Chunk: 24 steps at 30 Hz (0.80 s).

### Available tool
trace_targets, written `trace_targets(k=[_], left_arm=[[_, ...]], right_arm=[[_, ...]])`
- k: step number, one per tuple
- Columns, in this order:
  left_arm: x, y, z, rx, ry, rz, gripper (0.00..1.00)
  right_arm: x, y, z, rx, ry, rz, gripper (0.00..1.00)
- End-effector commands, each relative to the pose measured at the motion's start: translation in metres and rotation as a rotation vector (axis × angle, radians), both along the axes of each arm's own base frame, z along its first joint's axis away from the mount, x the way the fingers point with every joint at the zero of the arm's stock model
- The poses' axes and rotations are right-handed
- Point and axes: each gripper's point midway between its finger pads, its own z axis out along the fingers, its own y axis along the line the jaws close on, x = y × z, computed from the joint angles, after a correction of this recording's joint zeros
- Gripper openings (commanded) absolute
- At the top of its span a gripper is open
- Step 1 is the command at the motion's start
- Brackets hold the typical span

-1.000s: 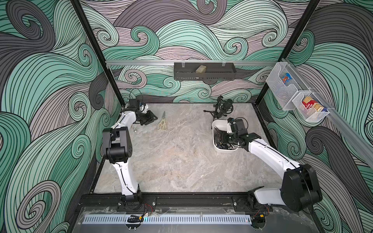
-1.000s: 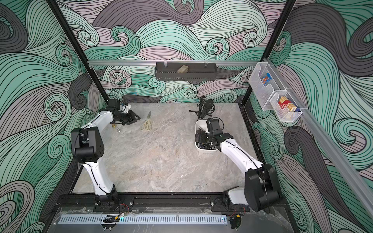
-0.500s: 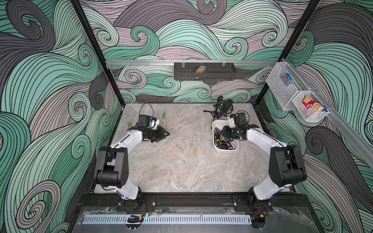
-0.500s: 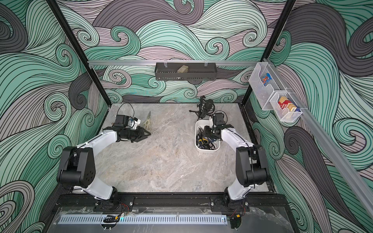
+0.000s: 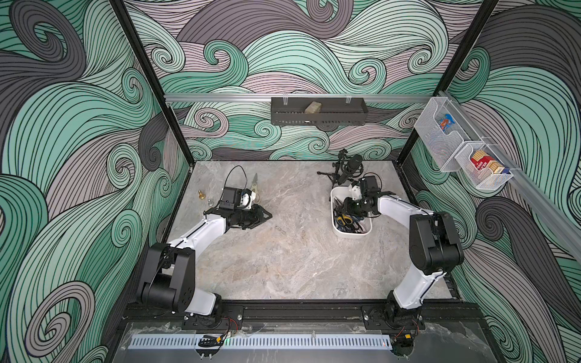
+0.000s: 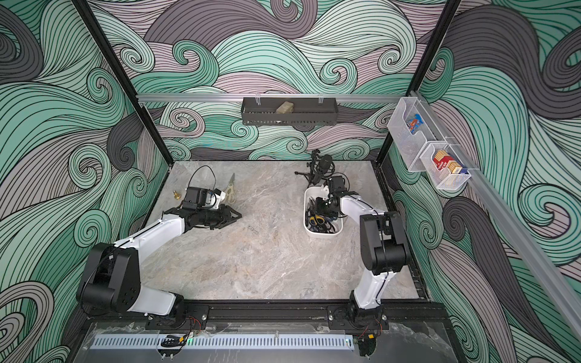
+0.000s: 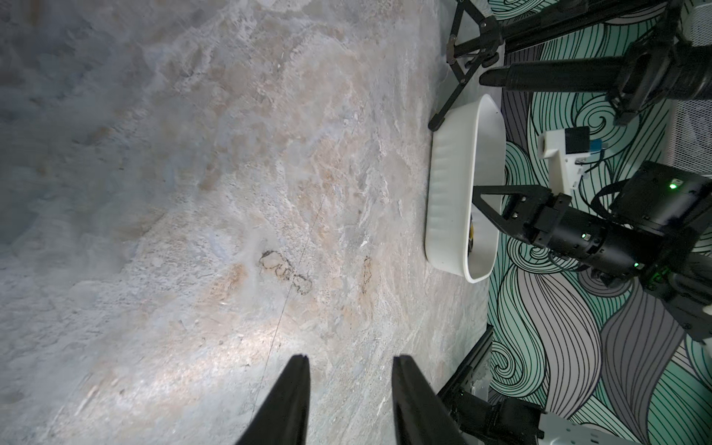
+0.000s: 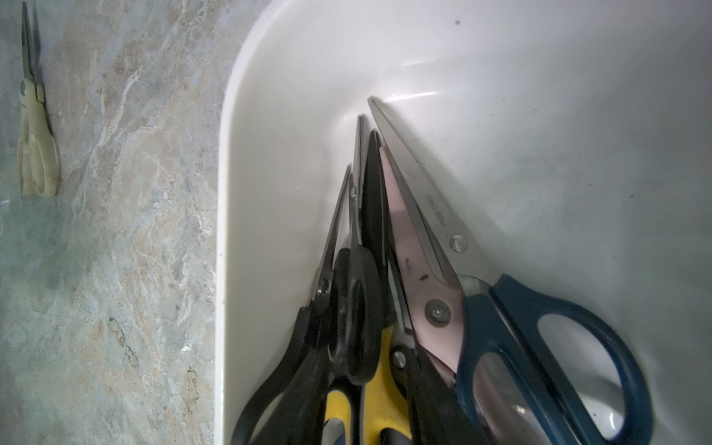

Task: Take the scissors out of the storage box
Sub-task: Pick up the scissors from the storage box.

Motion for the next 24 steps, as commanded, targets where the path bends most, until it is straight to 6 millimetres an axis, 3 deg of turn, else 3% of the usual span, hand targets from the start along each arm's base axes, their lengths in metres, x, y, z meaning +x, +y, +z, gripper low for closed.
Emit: trace_targets(k=[1,6,7,12,24], left_arm=[[0.006,-0.001,0.014,0.002,-0.049,0.004,0.39],[0.005,0.001,0.010,0.010,-0.038,0.011,0.39],[0.004,0.001,0.019,0.006,-0.063,0.012,0.39],[0.003,0.001,0.020,0.004,-0.061,0.015,0.39],[0.001,0.002,0.023,0.001,-0.067,0.017,0.39]], right_arm=[[0.005,0.002,0.002,0.019,-0.015,0.008,0.34],[0.006,0.004,-0.001,0.046,-0.010,0.002,0.27],[0.006,0.004,-0.001,0.052,-0.012,0.002,0.26],[0.006,0.004,-0.001,0.074,-0.012,-0.005,0.19],[0.004,0.005,-0.011,0.103,0.015,-0.007,0.24]])
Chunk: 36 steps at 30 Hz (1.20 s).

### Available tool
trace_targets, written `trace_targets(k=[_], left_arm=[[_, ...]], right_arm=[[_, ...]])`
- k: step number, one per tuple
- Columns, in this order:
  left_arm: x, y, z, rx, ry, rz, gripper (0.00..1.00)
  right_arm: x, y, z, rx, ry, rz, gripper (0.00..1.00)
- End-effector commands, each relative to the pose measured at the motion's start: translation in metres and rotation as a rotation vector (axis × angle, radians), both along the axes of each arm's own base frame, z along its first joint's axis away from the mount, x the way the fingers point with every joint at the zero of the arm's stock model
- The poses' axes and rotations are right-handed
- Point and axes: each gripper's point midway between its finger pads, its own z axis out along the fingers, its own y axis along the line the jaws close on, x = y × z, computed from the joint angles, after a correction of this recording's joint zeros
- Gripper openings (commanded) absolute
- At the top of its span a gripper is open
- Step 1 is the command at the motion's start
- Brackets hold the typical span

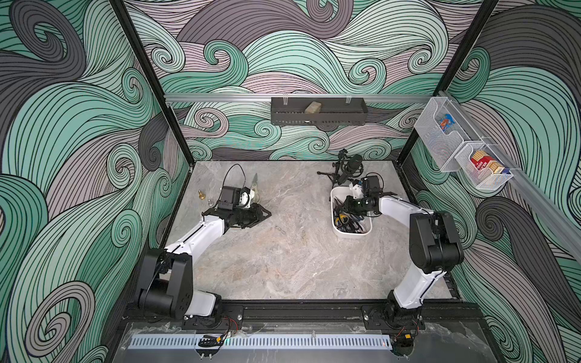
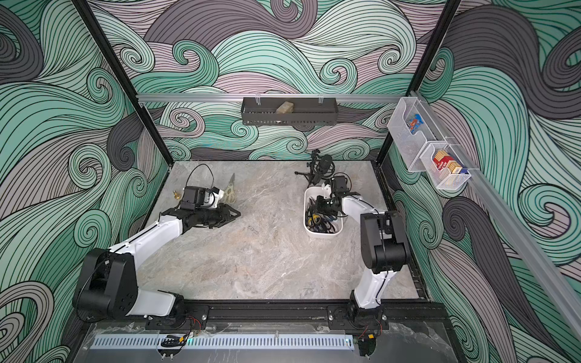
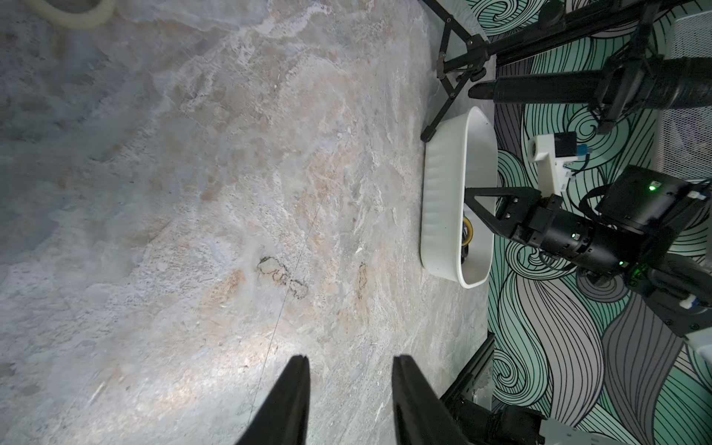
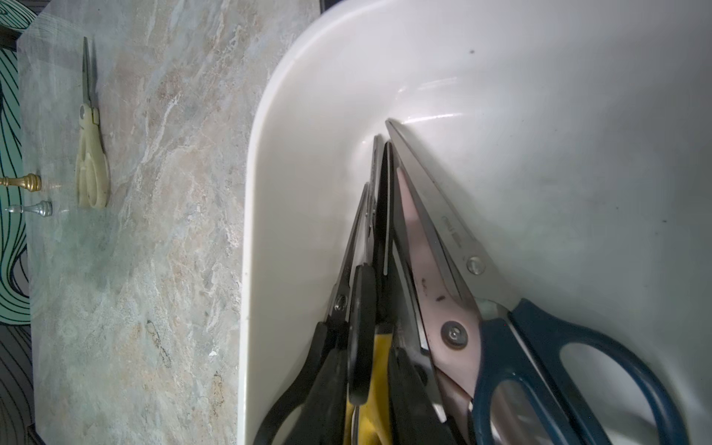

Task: Take the scissors out of the storage box
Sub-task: Pick up the scissors from the storage box.

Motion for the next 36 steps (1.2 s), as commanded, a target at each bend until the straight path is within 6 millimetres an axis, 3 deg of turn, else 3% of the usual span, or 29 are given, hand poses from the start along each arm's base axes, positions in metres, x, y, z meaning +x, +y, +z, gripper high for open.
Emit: trace_targets(k=[1,14,28,32,36], left_arm=[[0.000,-0.001,0.011,-0.004,-0.030,-0.001,0.39],[0.000,0.000,0.010,0.001,-0.031,-0.001,0.39],[0.003,-0.009,0.012,-0.044,-0.012,-0.026,0.39],[0.001,-0.021,0.022,-0.068,-0.030,-0.064,0.40],[0.000,-0.039,0.020,-0.078,-0.020,-0.104,0.41]], right_arm=[[-0.005,0.001,-0.014,0.015,0.037,0.006,0.24],[-0.002,-0.001,-0.013,0.006,0.032,-0.003,0.16],[-0.006,-0.013,0.021,0.012,-0.046,-0.036,0.08],[-0.010,-0.017,0.030,0.022,-0.063,-0.050,0.06],[-0.020,-0.015,0.049,0.057,-0.096,-0.073,0.05]])
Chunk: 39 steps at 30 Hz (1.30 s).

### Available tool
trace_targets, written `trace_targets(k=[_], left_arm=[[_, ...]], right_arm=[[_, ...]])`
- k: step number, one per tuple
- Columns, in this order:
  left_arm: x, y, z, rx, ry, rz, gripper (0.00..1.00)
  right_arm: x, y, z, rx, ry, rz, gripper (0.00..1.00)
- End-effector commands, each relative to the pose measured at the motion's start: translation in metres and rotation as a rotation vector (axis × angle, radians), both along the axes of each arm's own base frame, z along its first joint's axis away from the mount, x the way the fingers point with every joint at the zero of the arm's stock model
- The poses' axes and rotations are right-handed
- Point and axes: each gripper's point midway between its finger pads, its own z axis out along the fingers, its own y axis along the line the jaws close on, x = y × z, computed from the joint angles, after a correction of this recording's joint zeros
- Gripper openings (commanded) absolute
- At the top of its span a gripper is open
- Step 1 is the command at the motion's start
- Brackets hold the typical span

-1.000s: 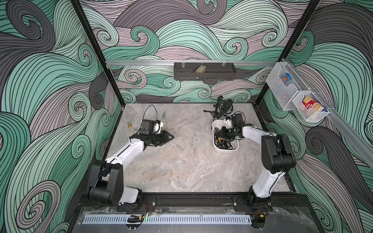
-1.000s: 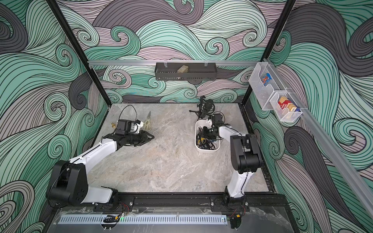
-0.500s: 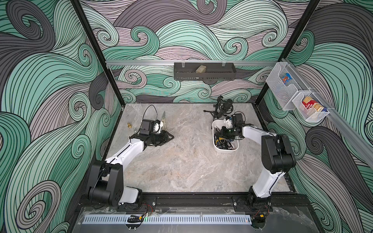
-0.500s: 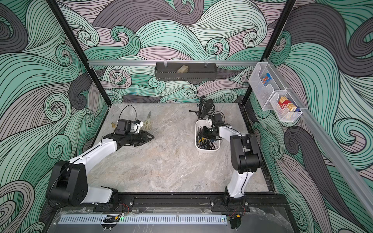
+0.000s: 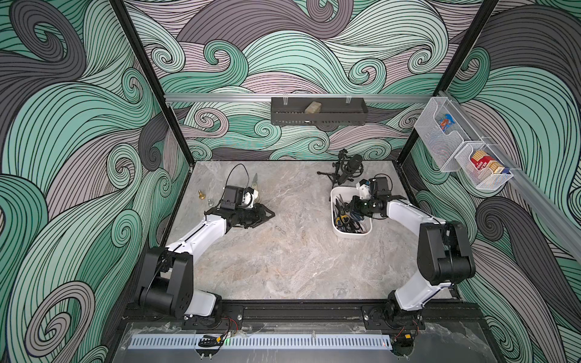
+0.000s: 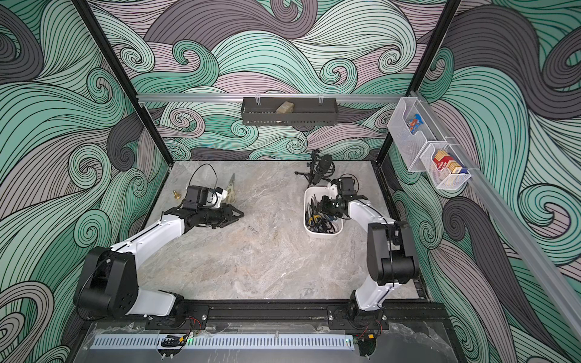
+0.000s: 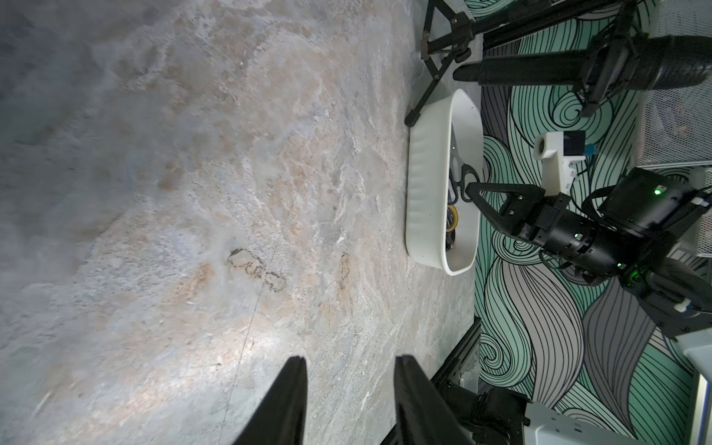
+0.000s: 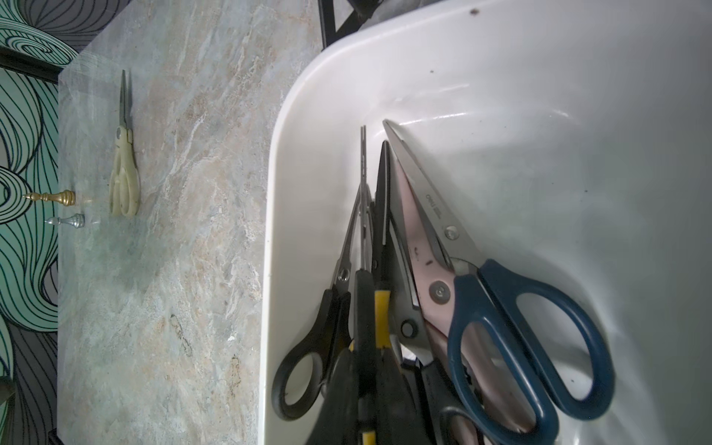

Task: Take the scissors out of the storage box
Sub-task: Pick up the scissors from the storage box.

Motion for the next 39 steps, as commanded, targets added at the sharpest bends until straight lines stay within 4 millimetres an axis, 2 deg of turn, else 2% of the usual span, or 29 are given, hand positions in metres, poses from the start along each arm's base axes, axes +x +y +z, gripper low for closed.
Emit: trace_targets(k=[1,5,8,13,18,26,35,39], left_arm=[[0.004,-0.021,0.017,-0.039,-0.037,-0.050,0.41],[0.004,-0.037,0.021,-0.008,-0.069,-0.070,0.41],[0.003,-0.051,0.024,0.009,-0.088,-0.091,0.41],[0.003,-0.071,0.034,0.030,-0.123,-0.103,0.41],[0.003,-0.085,0.047,0.025,-0.162,-0.096,0.41],[-0.003,-0.095,0.058,0.022,-0.193,-0.104,0.41],[-0.003,-0.101,0.071,-0.013,-0.239,-0.093,0.40],[-0.001,-0.107,0.078,-0.035,-0.246,-0.101,0.39]], right_arm=[[-0.006,0.002,0.023,0.043,-0.043,-0.022,0.05],[-0.018,0.006,0.044,0.078,-0.079,-0.048,0.01],[-0.027,0.018,0.062,0.112,-0.118,-0.056,0.00],[-0.040,0.049,0.093,0.200,-0.206,-0.061,0.00],[-0.048,0.090,0.118,0.291,-0.276,-0.027,0.00],[-0.058,0.136,0.128,0.376,-0.284,0.058,0.00],[-0.068,0.159,0.131,0.448,-0.272,0.100,0.00],[-0.069,0.163,0.131,0.447,-0.274,0.106,0.00]])
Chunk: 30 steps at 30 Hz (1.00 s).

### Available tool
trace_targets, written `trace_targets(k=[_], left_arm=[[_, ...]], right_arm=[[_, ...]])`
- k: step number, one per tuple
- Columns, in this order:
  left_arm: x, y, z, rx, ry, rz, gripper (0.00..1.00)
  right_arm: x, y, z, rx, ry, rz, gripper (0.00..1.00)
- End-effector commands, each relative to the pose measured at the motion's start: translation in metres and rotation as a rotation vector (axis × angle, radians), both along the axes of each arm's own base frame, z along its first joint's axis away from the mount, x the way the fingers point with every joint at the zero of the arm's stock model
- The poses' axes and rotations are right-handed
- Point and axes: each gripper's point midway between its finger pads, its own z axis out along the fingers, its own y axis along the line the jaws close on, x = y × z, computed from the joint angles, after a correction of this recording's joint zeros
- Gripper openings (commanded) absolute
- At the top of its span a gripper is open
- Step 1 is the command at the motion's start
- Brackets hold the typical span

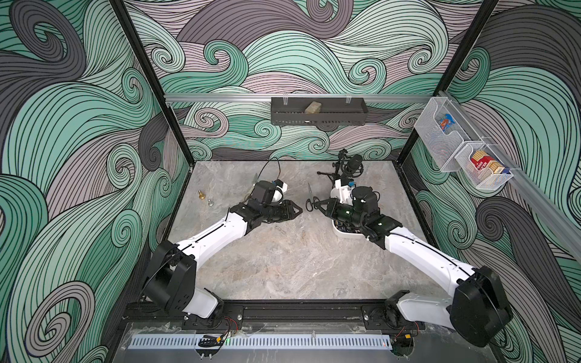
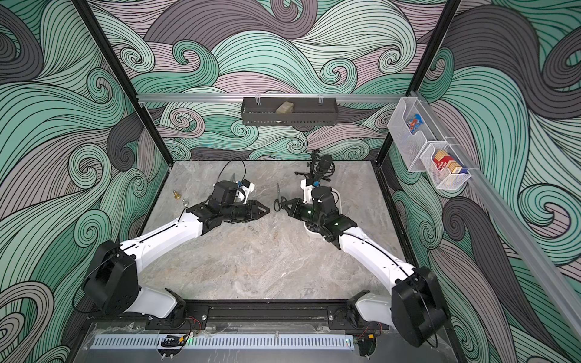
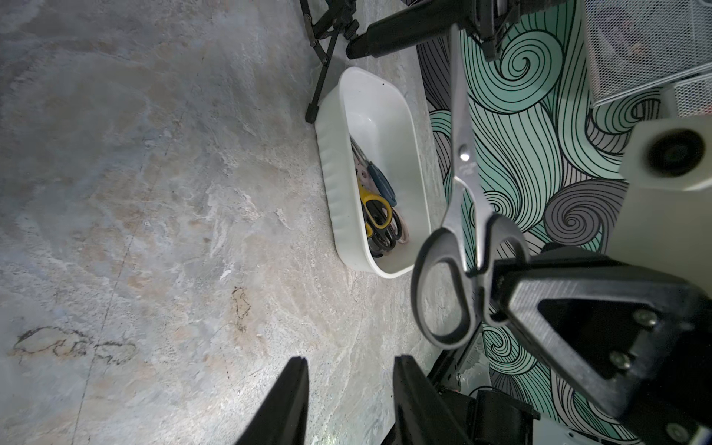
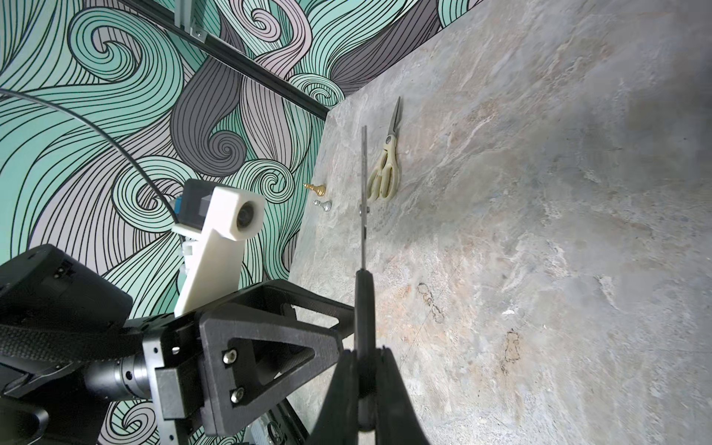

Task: Take the scissors out of the storage box
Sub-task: Pick up the scissors from the storage box.

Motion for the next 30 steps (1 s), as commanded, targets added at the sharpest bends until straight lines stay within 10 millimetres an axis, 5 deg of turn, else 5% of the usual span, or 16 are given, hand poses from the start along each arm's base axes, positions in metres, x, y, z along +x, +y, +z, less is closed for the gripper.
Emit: trace_targets(k=[1,25,30], left_arm=[[0.007,-0.010,0.030,-0.052,-0.066,-0.002,0.39],[0.021,-0.038,0.026,-0.067,-0.044,-0.023,0.31],[0.024,-0.040,0.023,-0.065,-0.036,-0.028,0.17]], right_arm=[[0.000,0.006,0.001,0.017,-0.010,0.009,0.00],[-0.004,0.009,-0.001,0.027,0.004,0.023,0.00],[-0.004,0.009,-0.002,0.032,0.001,0.021,0.00]])
